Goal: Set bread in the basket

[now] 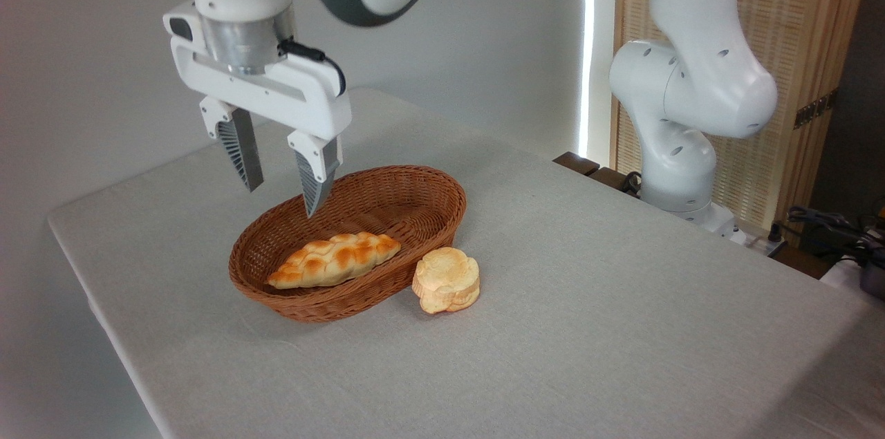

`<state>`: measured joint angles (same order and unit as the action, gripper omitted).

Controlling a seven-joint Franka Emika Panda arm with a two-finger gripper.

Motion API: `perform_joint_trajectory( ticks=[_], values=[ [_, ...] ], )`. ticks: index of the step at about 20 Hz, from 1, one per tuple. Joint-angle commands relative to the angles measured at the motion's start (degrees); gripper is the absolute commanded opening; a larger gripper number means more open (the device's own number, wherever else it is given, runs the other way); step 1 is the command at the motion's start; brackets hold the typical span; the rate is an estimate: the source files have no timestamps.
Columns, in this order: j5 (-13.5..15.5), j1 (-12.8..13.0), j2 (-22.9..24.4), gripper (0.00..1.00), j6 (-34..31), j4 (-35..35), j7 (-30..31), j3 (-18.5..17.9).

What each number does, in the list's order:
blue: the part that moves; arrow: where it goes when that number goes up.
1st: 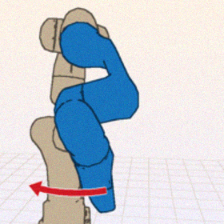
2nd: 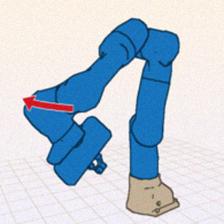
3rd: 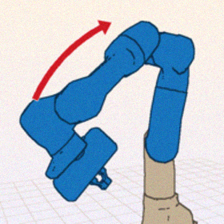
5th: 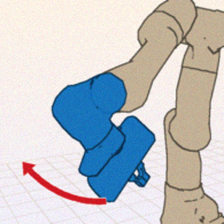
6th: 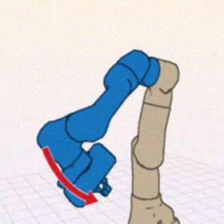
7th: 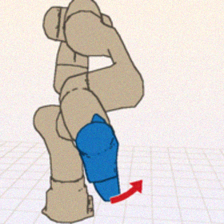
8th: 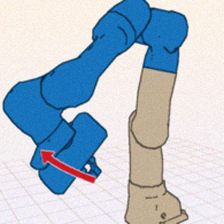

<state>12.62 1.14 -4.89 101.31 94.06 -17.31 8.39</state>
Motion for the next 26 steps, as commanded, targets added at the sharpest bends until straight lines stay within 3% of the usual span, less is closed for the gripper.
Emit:
perform_joint_trajectory(
  ticks=[1, 3, 8, 20, 26],
  values=[
    [-6.7, 0.3, 4.0, 1.00, -7.2, -1.5, -14.8, -1.9],
    [-10.5, 0.3, 4.7, 1.00, -8.7, -1.5, -21.3, -3.8],
    [-12.7, 0.4, 5.4, 1.00, -8.7, -1.8, -27.9, -6.7],
    [-12.7, 1.0, 5.4, 1.00, -11.1, -1.8, -26.6, -8.3],
    [-14.0, 1.1, 5.4, 1.00, -11.1, -1.8, -26.6, -8.3]
  ],
)
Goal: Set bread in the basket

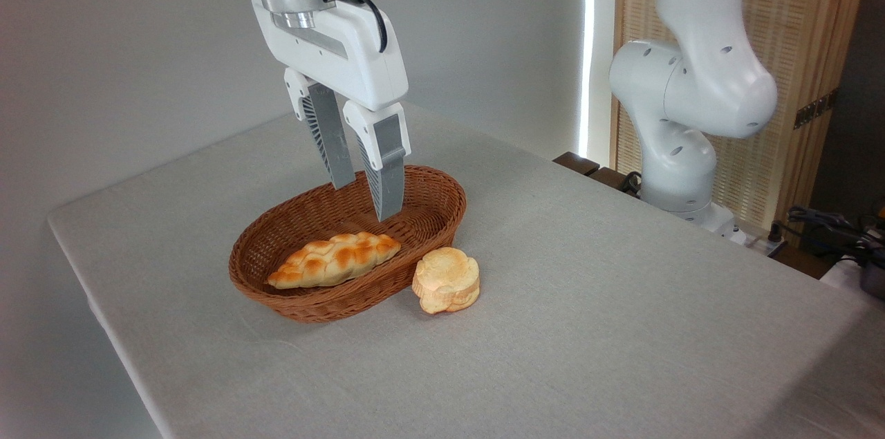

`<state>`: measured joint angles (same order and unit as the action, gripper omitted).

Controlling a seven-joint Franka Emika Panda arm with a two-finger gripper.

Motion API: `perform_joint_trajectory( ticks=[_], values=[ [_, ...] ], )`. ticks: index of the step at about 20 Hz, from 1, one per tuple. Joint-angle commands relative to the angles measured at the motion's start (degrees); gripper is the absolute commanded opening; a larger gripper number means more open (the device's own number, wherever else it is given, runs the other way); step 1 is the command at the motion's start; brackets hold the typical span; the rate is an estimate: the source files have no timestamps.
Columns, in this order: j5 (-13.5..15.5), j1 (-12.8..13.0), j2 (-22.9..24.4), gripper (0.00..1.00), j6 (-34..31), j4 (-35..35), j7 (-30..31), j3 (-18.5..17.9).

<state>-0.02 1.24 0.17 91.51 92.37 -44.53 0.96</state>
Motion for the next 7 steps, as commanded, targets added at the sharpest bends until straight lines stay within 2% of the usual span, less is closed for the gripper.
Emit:
perform_joint_trajectory(
  ticks=[1, 7],
  values=[
    [-1.5, 1.0, 0.4, 1.00, -1.3, -0.1, 0.7, -0.9],
    [-1.7, 0.9, 0.4, 1.00, -1.3, -0.1, 0.9, -0.9]
  ],
)
